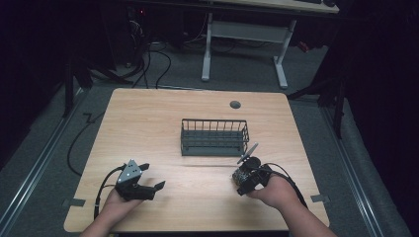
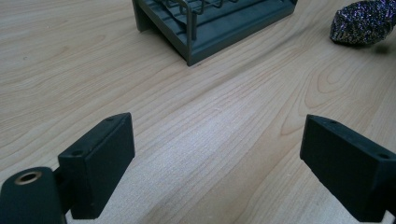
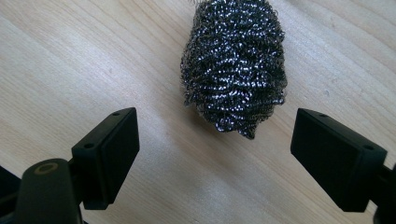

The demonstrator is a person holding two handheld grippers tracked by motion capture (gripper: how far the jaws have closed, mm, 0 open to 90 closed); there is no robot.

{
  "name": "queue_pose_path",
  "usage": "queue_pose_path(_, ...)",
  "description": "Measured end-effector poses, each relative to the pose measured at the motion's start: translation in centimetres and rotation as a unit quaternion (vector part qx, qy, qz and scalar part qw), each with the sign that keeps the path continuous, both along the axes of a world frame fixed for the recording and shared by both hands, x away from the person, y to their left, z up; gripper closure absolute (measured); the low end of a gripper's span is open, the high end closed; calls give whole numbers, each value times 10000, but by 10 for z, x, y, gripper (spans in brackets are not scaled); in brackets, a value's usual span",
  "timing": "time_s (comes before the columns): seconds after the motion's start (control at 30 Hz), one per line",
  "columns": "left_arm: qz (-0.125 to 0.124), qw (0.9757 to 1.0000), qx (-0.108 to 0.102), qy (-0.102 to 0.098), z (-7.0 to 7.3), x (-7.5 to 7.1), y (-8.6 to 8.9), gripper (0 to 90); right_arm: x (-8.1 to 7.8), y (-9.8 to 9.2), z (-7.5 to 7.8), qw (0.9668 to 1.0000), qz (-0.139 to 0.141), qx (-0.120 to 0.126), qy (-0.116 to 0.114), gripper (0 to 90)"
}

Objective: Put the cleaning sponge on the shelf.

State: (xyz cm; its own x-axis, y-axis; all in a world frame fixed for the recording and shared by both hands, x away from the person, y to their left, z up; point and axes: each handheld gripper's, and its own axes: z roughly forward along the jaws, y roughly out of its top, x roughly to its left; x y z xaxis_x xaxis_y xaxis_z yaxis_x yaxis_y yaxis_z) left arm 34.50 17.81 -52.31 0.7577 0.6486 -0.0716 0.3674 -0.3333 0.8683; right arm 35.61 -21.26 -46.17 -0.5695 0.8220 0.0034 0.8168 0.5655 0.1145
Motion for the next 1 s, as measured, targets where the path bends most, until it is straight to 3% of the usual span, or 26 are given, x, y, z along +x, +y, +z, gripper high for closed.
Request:
queue_pose_path(0.33,-32,10000,-29,-30,3,2,-1,109,10,5,-7,9998,-42,-118,144,171)
queue_pose_path(0.43,-43,10000,-18,-48,3,1,-1,109,13,3,-9,9999,-42,-155,-21,228)
queue_pose_path(0.5,-36,10000,-22,-38,3,2,0,109,17,2,-11,9998,-167,-117,19,243)
queue_pose_path(0.67,-23,10000,-30,-33,3,1,0,109,23,2,-16,9999,-50,-67,70,330)
queue_pose_path(0.83,-34,10000,-33,-22,2,2,0,109,23,4,-16,10000,22,-46,-23,416)
queue_pose_path(1.0,-41,10000,-3,-27,2,1,-1,109,21,3,-11,10000,57,3,-24,429)
